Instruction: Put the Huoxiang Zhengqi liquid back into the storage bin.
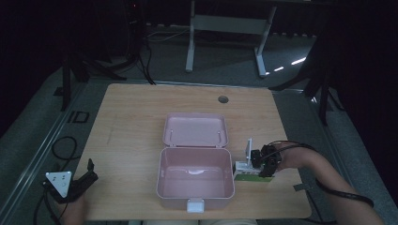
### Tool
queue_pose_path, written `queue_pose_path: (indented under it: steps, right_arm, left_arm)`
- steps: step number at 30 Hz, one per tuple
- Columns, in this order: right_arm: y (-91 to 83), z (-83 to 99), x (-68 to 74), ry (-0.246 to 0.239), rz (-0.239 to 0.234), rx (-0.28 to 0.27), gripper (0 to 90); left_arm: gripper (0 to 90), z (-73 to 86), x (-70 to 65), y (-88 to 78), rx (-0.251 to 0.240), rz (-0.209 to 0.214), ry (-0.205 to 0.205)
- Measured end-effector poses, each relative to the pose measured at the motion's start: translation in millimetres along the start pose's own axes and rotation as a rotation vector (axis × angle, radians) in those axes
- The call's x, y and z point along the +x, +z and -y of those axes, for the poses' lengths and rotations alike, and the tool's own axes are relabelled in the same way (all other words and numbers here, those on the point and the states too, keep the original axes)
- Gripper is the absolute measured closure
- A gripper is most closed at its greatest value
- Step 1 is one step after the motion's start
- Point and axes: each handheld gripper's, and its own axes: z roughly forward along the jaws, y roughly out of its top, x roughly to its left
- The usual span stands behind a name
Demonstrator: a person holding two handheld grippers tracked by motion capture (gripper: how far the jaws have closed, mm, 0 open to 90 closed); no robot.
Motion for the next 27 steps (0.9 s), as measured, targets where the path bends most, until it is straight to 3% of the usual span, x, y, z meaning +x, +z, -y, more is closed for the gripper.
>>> queue_pose_path:
  steps: [12, 22, 27]
  right_arm:
    - [-9.9, 6.8, 7.3, -0.002, -0.012, 0.001, 62.5]
    - [-20.0, 17.9, 28.9, 0.004, -0.014, -0.014, 62.5]
    - [-20.3, 22.5, 41.7, 0.011, -0.038, -0.010, 62.5]
  left_arm:
    - [3.2, 0.0, 0.0, 0.0, 0.001, -0.003, 0.000]
    - [3.2, 0.1, 0.1, 0.0, -0.001, -0.004, -0.004]
    - [3.2, 0.1, 0.1, 0.0, -0.001, -0.002, -0.003]
